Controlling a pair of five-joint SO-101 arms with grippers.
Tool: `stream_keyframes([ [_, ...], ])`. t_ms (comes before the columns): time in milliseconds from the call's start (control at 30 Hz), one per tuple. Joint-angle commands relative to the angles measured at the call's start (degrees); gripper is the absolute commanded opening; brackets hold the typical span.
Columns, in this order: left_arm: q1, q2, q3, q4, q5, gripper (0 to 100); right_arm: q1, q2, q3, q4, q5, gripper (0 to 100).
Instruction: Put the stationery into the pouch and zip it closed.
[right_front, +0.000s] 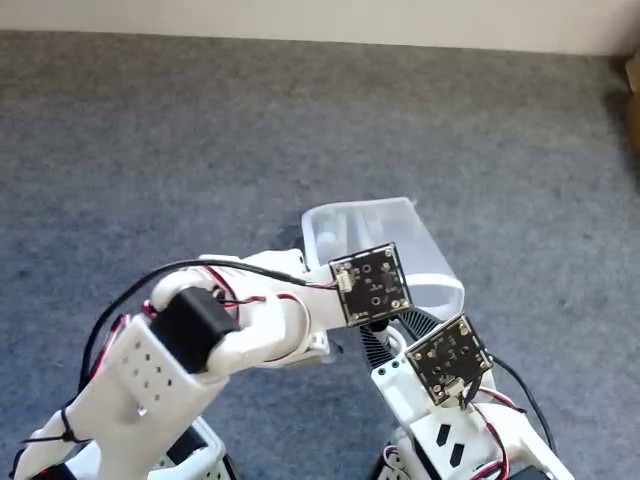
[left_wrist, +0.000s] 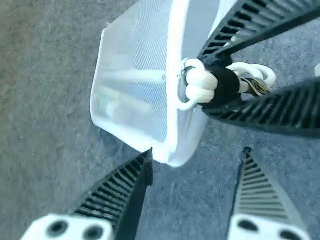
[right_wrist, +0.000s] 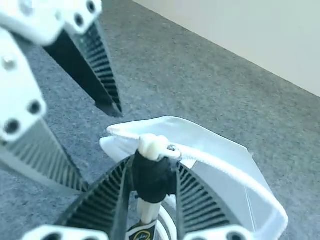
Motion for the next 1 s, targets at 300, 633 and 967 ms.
stream_keyframes([
  [300, 0.7, -1.4, 11.1, -17.8, -0.4, 16, 0.7, -0.5, -2.9, -0.7, 0.2, 0.4],
  [633, 0.7, -1.4, 14.1, -20.6, -0.2, 1, 0.7, -0.5, -3.1, -0.7, 0.1, 0.4],
  [967, -5.1, -1.4, 14.1, -20.7, 7.6, 1, 16.5, -0.2, -2.6, -7.5, 0.6, 0.4],
])
